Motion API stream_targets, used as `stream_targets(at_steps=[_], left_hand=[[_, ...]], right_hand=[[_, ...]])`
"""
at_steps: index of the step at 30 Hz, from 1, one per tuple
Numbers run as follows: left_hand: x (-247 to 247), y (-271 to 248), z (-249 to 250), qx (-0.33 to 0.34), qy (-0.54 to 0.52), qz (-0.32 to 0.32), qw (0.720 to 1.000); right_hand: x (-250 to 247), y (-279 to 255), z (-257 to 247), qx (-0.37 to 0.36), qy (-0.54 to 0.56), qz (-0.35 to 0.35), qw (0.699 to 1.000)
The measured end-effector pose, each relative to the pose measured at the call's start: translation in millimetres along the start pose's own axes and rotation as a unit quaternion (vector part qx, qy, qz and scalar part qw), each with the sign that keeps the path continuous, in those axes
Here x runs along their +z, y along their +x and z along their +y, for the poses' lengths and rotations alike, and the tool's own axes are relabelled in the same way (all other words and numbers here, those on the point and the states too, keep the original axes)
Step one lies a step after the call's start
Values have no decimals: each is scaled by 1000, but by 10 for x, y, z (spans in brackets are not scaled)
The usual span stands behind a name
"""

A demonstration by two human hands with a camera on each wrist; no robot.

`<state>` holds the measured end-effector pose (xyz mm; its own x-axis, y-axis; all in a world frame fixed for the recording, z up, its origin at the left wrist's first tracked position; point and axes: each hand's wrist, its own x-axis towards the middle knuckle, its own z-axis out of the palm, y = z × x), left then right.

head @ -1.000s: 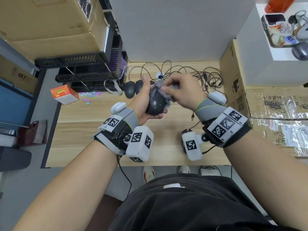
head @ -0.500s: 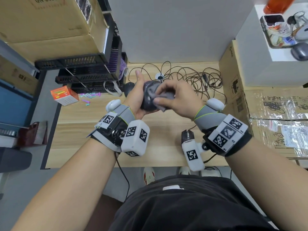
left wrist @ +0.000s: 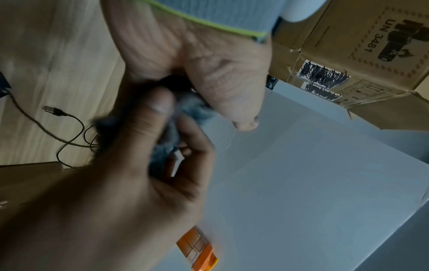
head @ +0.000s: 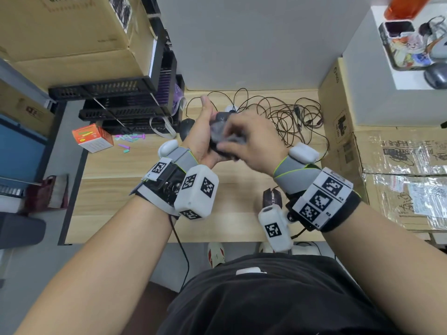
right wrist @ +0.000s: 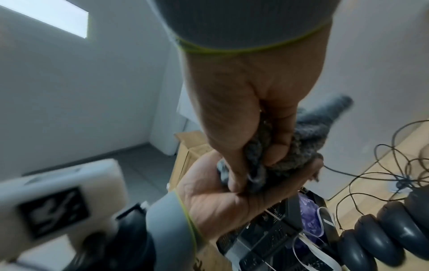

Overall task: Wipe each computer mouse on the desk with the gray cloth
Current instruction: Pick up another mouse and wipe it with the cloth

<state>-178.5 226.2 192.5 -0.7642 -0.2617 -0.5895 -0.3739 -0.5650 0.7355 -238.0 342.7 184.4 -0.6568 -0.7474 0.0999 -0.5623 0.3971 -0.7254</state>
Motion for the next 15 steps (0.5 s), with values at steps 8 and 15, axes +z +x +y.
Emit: stream_targets(at_steps=[8,15], left_hand=[[6,26,52,-16,0,-15,1000],[29,23,-25,0,-6,-5,1000]], right_hand=[[-120,108,81,25,51,60,997],[-74,21,0,-54,1,-75,996]])
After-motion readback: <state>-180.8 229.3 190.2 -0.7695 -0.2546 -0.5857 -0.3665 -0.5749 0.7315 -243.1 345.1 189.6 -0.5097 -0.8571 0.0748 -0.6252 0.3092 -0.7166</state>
